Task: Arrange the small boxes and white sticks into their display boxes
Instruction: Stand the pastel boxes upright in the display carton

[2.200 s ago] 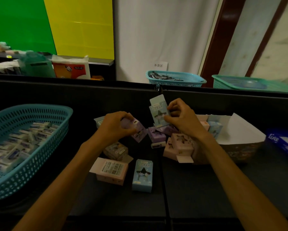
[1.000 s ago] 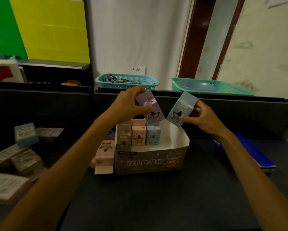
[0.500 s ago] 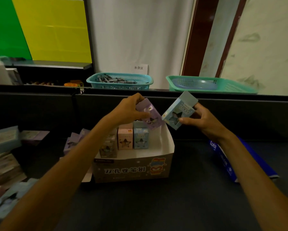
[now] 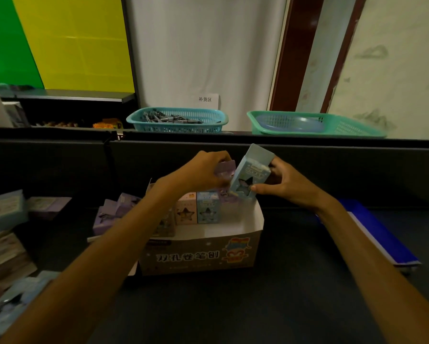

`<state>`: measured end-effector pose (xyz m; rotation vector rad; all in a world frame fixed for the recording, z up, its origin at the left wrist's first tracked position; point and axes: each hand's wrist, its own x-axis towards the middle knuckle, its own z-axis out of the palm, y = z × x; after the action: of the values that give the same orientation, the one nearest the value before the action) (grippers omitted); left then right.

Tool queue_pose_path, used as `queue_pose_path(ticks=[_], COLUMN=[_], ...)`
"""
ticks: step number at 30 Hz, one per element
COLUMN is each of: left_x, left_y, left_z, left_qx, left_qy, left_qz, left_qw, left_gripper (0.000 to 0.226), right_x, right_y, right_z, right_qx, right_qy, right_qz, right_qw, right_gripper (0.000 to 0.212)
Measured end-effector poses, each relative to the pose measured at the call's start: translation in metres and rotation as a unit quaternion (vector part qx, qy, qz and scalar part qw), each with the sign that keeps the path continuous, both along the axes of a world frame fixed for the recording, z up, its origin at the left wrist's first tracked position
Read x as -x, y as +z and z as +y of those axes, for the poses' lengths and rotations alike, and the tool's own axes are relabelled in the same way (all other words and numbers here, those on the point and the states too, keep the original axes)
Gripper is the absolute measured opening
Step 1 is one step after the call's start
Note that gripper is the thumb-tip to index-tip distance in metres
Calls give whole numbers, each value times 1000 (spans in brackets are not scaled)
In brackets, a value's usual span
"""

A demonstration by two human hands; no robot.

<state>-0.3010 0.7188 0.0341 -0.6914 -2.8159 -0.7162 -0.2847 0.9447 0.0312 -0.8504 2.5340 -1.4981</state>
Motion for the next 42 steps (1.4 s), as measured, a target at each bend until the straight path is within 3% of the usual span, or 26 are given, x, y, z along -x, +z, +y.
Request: queue_pose_path(ticks=[11, 18, 26, 33, 38, 42], left_x=[12, 8, 1, -1, -8, -18], left_y=[-17, -26, -21, -20, -8, 6], left_z=[13, 15, 11, 12, -7, -40], left_qx=[84, 177, 122, 165, 172, 178], left_qy=[-16, 3, 9, 35, 49, 75], left_qz=[-9, 29, -24, -5, -7, 14], left_qw=[996, 984, 992, 986, 984, 981], left_gripper=[51, 57, 63, 77, 73, 69], right_x=[-1, 2, 7, 7, 3, 0], right_y=[0, -3, -6, -5, 2, 7], right_z=[1, 0, 1, 0, -7, -23], right_qx=[-20, -16, -17, 0, -7, -71], right_qy=[-12, -10, -9, -1, 11, -6], right_qz=[9, 13, 13, 8, 12, 78], right_qw=[1000, 1000, 1000, 1000, 1000, 994], right_gripper=[63, 63, 67, 66, 57, 49])
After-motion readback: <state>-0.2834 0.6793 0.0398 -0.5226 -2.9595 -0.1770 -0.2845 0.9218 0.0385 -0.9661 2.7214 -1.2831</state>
